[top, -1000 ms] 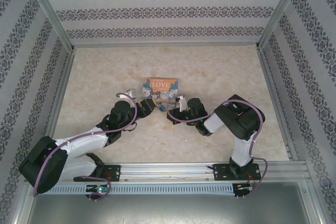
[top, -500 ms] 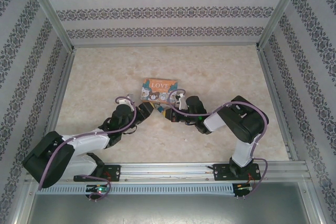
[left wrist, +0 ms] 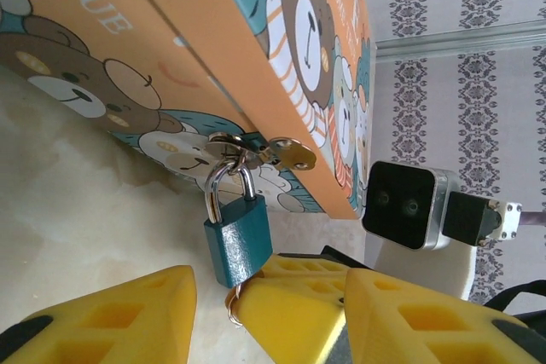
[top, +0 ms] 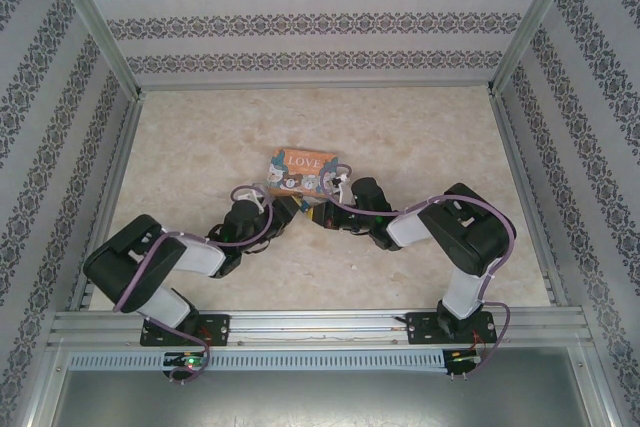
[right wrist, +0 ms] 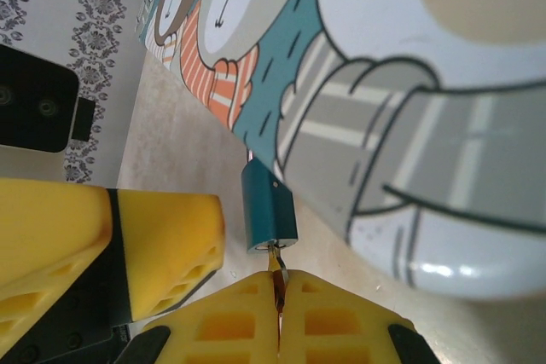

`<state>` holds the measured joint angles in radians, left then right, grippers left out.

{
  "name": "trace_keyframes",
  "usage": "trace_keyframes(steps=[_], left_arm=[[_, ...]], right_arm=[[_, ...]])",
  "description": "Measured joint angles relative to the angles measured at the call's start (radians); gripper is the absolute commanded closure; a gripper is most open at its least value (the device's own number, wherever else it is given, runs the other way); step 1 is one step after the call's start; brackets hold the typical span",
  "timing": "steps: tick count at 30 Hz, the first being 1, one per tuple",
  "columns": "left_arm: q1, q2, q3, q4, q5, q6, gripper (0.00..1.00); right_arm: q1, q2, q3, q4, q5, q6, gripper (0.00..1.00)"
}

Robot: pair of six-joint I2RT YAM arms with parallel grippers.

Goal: Unlock a padlock with a key

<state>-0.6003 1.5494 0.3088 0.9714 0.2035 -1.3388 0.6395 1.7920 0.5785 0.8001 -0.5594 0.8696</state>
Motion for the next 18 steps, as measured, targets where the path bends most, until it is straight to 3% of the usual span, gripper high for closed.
trace_keyframes(steps=[18], left_arm=[[0.0, 0.301, 0.034, 0.322, 0.026, -0.152, 0.68]], right_arm=[[-0.001, -0.002, 0.016, -0.038, -0.027, 0.002, 1.0]])
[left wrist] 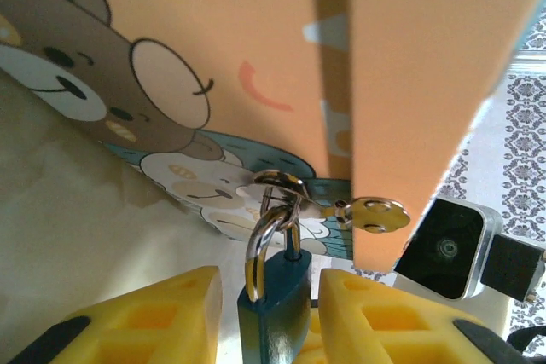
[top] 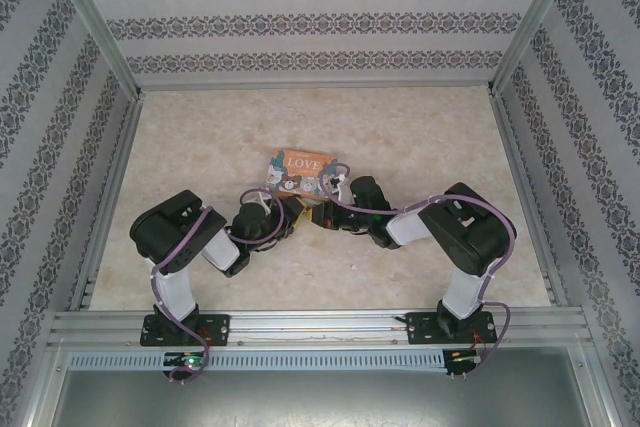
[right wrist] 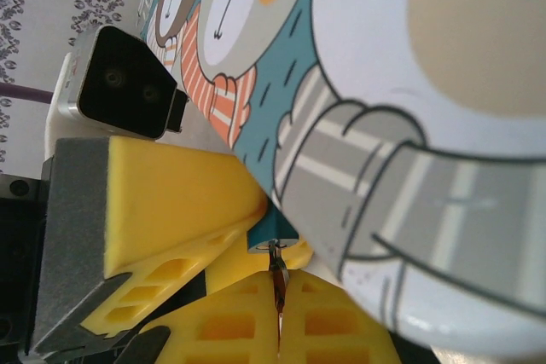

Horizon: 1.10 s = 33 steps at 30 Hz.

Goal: Unlock a padlock with a key

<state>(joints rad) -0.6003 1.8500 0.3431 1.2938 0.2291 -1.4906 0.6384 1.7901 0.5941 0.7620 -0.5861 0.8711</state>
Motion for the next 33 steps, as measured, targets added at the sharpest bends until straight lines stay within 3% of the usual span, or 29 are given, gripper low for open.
trace_keyframes(steps=[9, 16, 21, 26, 33], left_arm=[[0.0, 0.008, 0.002, 0.03, -0.002, -0.021, 0.8], [0.0, -0.01, 0.008, 0.022, 0.0, -0.021, 0.86], [0.0, -0.058, 0.023, -0.045, -0.001, -0.017, 0.89], [0.0, -0.082, 0.049, -0.091, 0.003, -0.019, 0.9], [0.0, -0.124, 0.069, -0.154, 0.006, -0.064, 0.99]], right_arm=[[-0.002, -0.008, 0.0, -0.004, -0.003, 0.014, 0.99], [-0.008, -0.039, -0.006, -0.018, 0.008, 0.014, 0.79], [-0.018, -0.153, -0.049, -0.051, 0.065, -0.023, 0.67], [-0.027, -0.361, -0.087, -0.205, 0.192, -0.184, 0.56], [0.041, -0.706, -0.136, -0.374, 0.402, -0.566, 0.38]])
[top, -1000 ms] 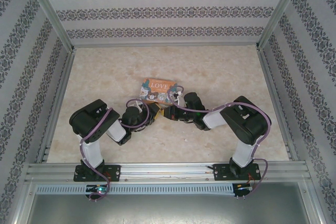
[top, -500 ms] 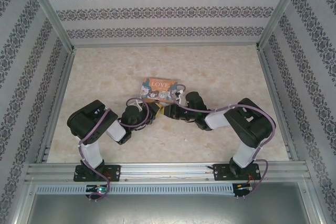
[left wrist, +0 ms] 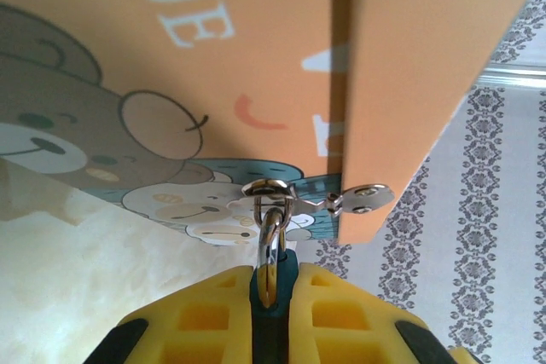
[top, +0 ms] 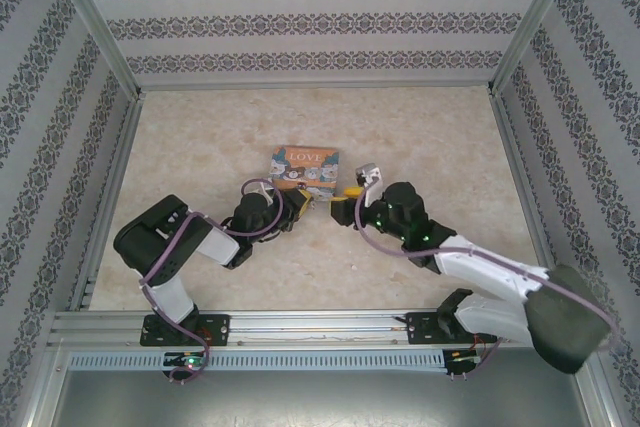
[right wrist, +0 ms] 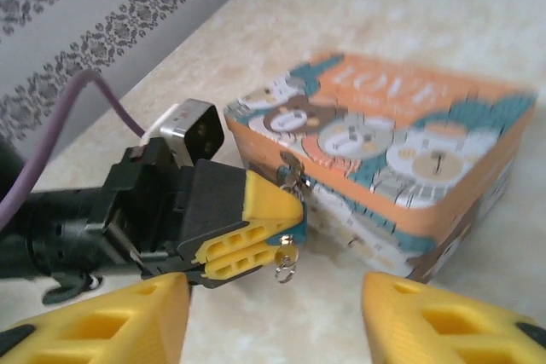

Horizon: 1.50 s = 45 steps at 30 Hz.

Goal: Unlock a padlock with a key

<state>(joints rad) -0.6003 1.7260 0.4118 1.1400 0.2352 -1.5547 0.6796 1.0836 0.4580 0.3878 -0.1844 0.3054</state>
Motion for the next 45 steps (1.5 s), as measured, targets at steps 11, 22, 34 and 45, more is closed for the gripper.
trace_keyframes(steps=[11, 22, 34, 45], left_arm=[[0.0, -0.168, 0.022, -0.242, 0.019, -0.085, 1.0], [0.0, -0.425, 0.134, -0.745, -0.001, -0.092, 1.0], [0.001, -0.46, 0.204, -0.962, -0.003, -0.112, 1.0], [0.015, -0.46, 0.204, -0.962, 0.003, -0.13, 1.0]], right_arm=[[0.043, -0.161, -0.061, -0.065, 0.092, -0.672, 0.02], [0.058, 0.015, -0.027, -0.062, 0.062, -1.006, 0.08], [0.083, 0.198, 0.149, -0.043, -0.024, -1.158, 0.49], [0.116, 0.299, 0.179, -0.032, -0.029, -1.185, 0.62]])
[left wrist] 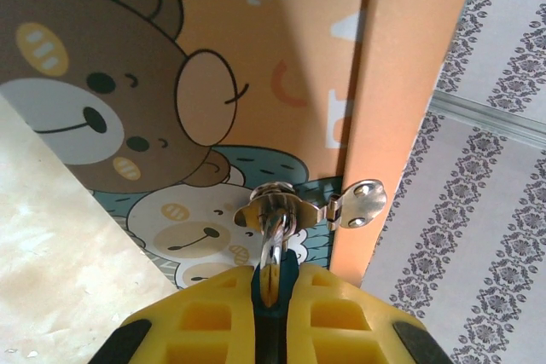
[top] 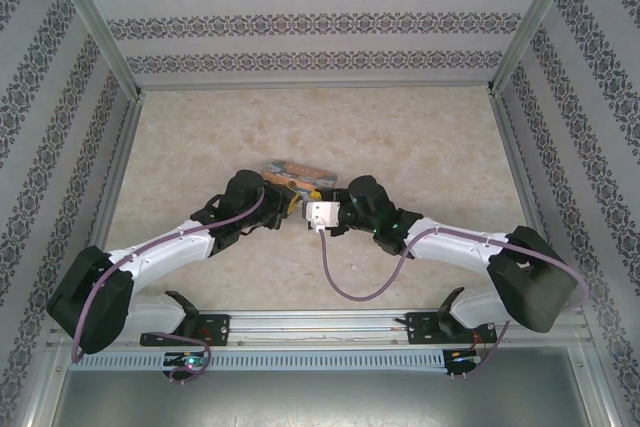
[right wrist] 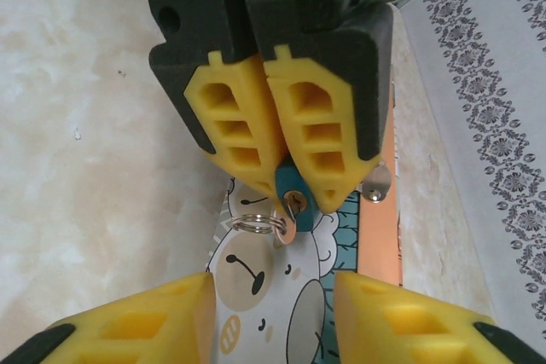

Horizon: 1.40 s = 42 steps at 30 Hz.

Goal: Unlock a padlock with a key

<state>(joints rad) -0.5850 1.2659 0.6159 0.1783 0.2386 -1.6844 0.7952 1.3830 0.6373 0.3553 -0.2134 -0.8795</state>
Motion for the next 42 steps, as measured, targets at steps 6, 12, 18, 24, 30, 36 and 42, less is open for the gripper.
trace_keyframes(steps=[6, 12, 18, 24, 30, 36, 42], left_arm=[[0.005, 0.001, 0.0, 0.0, 0.008, 0.0, 1.0], [0.005, 0.003, 0.0, -0.001, 0.013, 0.0, 1.0], [0.005, 0.005, 0.0, -0.001, 0.016, 0.0, 1.0], [0.005, 0.011, 0.002, -0.002, 0.018, -0.001, 1.0], [0.005, 0.016, 0.002, -0.001, 0.02, -0.005, 1.0], [0.011, 0.016, 0.002, 0.0, 0.019, -0.016, 1.0], [0.011, 0.016, 0.002, 0.001, 0.015, -0.023, 1.0]], right_arm=[[0.013, 0.031, 0.017, 0.017, 0.014, 0.0, 0.69], [0.015, 0.055, 0.031, 0.046, 0.027, 0.0, 0.74], [0.028, 0.068, 0.036, 0.061, 0.041, 0.0, 0.77], [0.035, 0.084, 0.041, 0.067, 0.047, 0.0, 0.82], [0.046, 0.102, 0.044, 0.08, 0.068, 0.001, 0.89], [0.048, 0.11, 0.043, 0.095, 0.087, 0.013, 1.0], [0.052, 0.112, 0.043, 0.103, 0.106, 0.027, 1.0]])
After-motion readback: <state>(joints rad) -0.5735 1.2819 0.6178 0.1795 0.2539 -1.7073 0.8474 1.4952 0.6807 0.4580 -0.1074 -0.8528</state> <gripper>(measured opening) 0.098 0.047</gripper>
